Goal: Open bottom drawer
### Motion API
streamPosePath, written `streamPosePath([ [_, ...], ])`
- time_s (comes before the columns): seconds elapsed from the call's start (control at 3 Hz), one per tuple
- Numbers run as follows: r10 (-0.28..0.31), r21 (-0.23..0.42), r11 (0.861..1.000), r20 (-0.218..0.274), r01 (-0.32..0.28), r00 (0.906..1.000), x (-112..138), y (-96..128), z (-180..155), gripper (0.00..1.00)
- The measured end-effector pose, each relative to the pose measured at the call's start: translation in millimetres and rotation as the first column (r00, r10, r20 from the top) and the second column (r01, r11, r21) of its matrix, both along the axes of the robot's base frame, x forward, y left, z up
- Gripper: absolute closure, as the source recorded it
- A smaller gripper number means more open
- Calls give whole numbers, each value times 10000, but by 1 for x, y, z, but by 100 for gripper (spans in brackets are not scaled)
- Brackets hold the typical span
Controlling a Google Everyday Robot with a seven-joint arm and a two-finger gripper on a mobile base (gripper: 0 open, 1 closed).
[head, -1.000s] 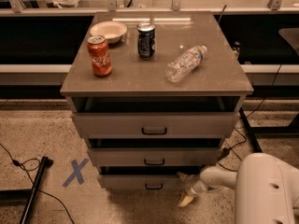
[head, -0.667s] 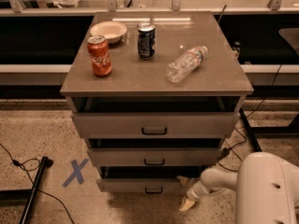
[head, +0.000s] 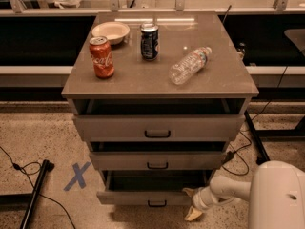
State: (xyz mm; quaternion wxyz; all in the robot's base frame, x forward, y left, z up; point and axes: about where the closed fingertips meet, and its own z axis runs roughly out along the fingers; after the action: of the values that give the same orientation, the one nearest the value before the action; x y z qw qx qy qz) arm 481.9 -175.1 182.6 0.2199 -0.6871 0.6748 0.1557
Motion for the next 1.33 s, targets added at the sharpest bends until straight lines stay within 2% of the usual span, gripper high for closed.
streamPosePath([
  [0.33,-316,783,9964,-26,317,9995,-18,-13,6,31],
  [0.67,-285,1406,9896,-75,293,9996,-42,-27,20,32],
  [1.0,-66,1709,9853,11,63,10000,-52,-27,29,32],
  [1.33,23,2128,9770,367,-101,9993,-54,-23,38,13],
])
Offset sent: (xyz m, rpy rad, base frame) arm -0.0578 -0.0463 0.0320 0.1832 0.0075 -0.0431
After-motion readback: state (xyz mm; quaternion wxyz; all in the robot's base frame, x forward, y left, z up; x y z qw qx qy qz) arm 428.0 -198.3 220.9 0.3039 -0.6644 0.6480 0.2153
